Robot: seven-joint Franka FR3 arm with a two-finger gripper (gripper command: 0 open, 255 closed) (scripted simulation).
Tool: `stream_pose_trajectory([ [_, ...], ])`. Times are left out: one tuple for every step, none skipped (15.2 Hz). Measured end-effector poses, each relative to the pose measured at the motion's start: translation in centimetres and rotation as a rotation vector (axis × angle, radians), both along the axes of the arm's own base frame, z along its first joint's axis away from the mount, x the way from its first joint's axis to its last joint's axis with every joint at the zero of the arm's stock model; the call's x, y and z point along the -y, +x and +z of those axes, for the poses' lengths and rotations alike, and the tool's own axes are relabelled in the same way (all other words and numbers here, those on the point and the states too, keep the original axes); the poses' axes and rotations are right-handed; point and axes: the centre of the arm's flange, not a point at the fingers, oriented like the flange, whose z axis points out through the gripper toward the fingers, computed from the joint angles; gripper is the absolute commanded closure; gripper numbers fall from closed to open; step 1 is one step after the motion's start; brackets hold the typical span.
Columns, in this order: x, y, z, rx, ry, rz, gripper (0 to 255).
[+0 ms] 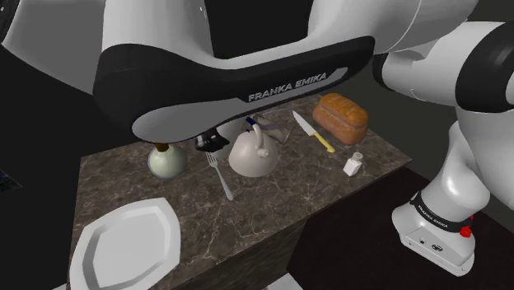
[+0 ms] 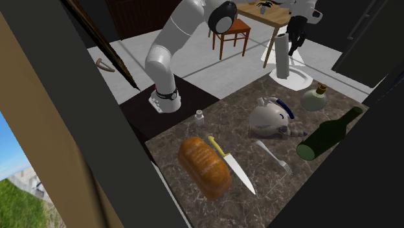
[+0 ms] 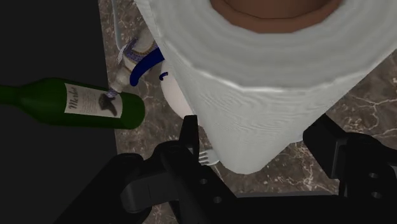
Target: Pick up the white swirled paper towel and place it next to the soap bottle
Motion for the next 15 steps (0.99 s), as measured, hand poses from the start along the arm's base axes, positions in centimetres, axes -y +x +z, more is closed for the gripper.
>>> stream_pose_trajectory([
  [0.1,0.0,-0.5,0.0,0.0,0.0,255],
  [0.0,0.0,-1.0,0.0,0.0,0.0,255],
  [0.1,0.0,-1.5,0.0,0.0,0.0,255],
  [0.0,0.1,-2.0,0.0,0.0,0.0,255],
  [0.0,0.0,-2.5,0.0,0.0,0.0,255],
  [0.0,0.1,-3.1,0.0,0.0,0.0,255],
  [0.0,0.1,-3.7,0.0,0.0,0.0,255],
  [0.1,0.0,-4.2,0.0,0.0,0.0,255],
  [0.0,0.0,-4.9,0.0,0.0,0.0,255],
  [0.0,0.1,-5.3,0.0,0.0,0.0,255],
  [0.0,0.0,-5.8,0.0,0.0,0.0,255],
  [0.2,0.0,-6.3,0.0,0.0,0.0,255],
  [0.1,0.1,-6.8,0.0,0.0,0.0,255],
  [0.1,0.1,-7.2,0.0,0.0,0.0,255],
  [0.0,0.0,-7.8,0.0,0.0,0.0,255],
])
